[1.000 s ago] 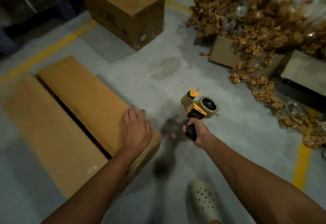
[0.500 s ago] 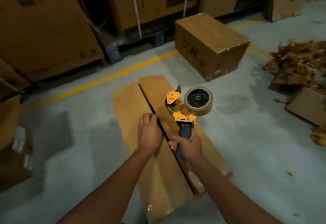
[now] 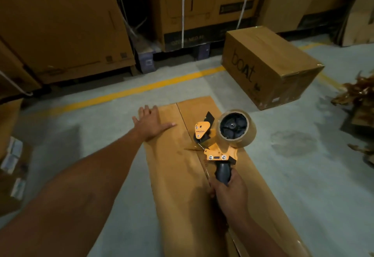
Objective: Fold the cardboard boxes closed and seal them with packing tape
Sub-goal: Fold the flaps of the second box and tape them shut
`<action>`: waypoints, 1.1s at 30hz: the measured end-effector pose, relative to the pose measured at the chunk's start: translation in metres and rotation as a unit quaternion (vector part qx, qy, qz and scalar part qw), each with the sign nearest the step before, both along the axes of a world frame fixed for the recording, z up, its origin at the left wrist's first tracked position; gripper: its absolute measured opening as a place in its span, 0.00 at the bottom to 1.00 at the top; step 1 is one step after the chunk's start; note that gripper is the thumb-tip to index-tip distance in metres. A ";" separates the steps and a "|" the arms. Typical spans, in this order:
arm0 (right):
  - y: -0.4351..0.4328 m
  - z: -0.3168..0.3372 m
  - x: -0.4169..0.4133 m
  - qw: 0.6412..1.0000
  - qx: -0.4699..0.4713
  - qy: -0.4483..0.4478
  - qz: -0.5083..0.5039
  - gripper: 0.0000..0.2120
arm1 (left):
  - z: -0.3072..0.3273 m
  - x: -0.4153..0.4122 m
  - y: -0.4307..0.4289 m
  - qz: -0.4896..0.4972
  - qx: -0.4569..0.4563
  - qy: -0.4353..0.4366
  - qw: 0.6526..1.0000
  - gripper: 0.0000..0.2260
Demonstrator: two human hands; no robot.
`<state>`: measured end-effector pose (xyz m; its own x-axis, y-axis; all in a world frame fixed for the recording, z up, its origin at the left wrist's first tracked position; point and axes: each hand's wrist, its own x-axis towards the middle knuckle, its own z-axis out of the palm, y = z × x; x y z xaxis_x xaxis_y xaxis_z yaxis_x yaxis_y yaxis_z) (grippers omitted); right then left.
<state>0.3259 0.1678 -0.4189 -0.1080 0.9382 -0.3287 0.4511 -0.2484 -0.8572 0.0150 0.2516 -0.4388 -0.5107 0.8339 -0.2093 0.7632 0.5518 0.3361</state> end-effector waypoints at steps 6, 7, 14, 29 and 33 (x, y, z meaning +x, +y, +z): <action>0.005 0.009 0.021 0.999 -0.038 0.030 0.004 0.10 | -0.001 0.019 -0.020 0.015 0.000 0.042 0.999 0.49; 0.004 0.015 0.028 0.999 -0.045 0.029 0.010 0.10 | -0.001 0.029 -0.029 0.024 -0.008 0.040 0.999 0.48; -0.013 0.069 0.105 0.990 -0.124 -0.001 0.071 0.17 | 0.015 0.127 -0.116 0.065 -0.087 0.029 0.994 0.51; -0.079 0.107 0.128 0.987 -0.076 -0.046 0.132 0.14 | 0.068 0.176 -0.245 -0.010 -0.215 0.078 0.973 0.39; -0.081 0.097 0.097 0.984 -0.074 -0.023 0.160 0.18 | 0.077 0.182 -0.218 0.058 0.037 -0.217 0.974 0.07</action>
<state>0.4229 0.0867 -0.3224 -0.3712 0.8006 -0.4704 0.5639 -0.2081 -0.7992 0.1966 0.0338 -0.3617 -0.4801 0.7967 -0.3671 0.4746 0.5878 0.6551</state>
